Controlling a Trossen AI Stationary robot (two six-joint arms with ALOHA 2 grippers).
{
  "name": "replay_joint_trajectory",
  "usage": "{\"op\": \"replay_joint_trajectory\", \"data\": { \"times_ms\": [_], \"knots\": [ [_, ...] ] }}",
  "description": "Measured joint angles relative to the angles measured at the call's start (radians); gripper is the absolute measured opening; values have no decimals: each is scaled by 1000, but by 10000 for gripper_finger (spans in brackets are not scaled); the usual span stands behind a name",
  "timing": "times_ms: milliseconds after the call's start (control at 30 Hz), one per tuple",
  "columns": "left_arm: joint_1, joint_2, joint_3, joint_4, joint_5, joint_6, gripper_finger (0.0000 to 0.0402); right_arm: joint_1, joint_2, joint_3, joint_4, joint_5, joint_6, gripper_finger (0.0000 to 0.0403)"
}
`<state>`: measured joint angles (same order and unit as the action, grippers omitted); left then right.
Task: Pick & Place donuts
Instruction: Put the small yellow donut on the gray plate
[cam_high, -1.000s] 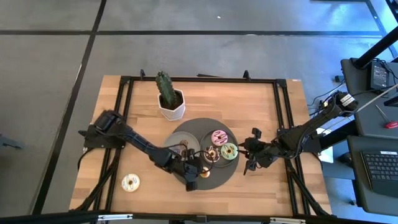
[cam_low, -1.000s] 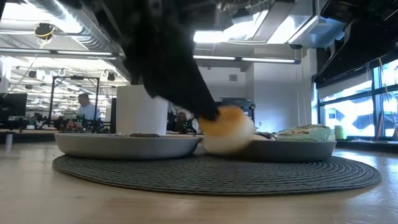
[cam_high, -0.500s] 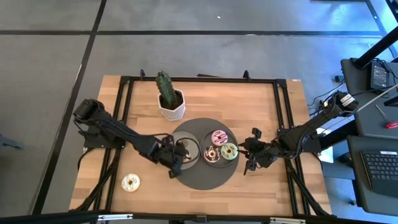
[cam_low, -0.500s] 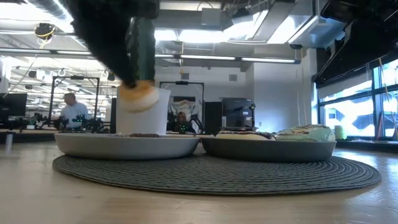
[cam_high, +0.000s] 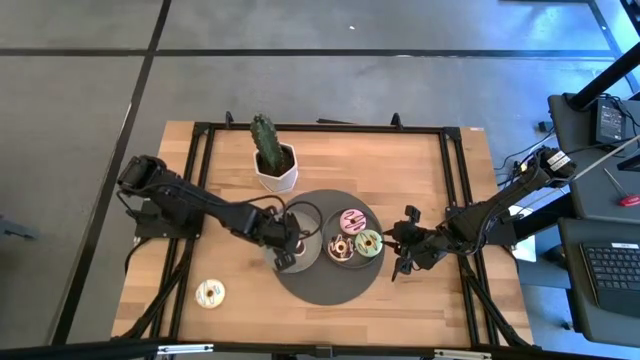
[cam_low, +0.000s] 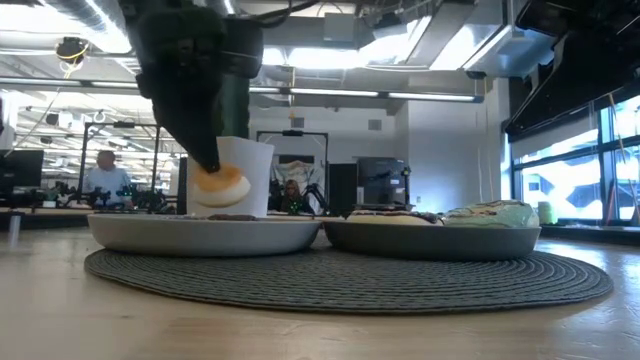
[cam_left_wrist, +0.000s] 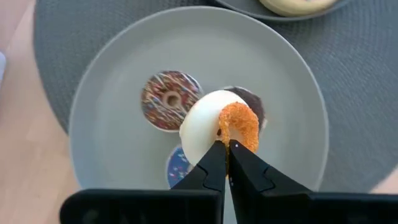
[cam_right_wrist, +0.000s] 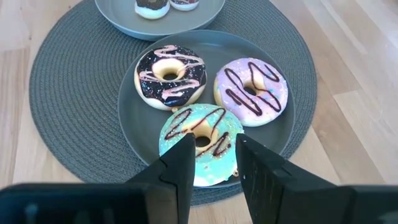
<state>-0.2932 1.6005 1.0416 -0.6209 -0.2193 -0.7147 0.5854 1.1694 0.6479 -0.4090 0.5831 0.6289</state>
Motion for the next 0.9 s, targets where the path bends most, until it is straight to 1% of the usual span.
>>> {"op": "replay_joint_trajectory", "data": {
  "times_ms": [333, 600, 700, 900],
  "knots": [
    [15, 7, 0, -5, 10, -21, 6, 0, 0, 0, -3, 0, -2, 118],
    [15, 7, 0, -4, -8, -50, 6, 0, 0, 0, -3, 0, -4, 118],
    [15, 7, 0, -5, -4, -78, 11, 0, 0, 0, -3, 0, -4, 118],
    [13, 7, 0, -4, 4, -61, 24, 0, 0, 0, -3, 0, -5, 118]
  ]
}}
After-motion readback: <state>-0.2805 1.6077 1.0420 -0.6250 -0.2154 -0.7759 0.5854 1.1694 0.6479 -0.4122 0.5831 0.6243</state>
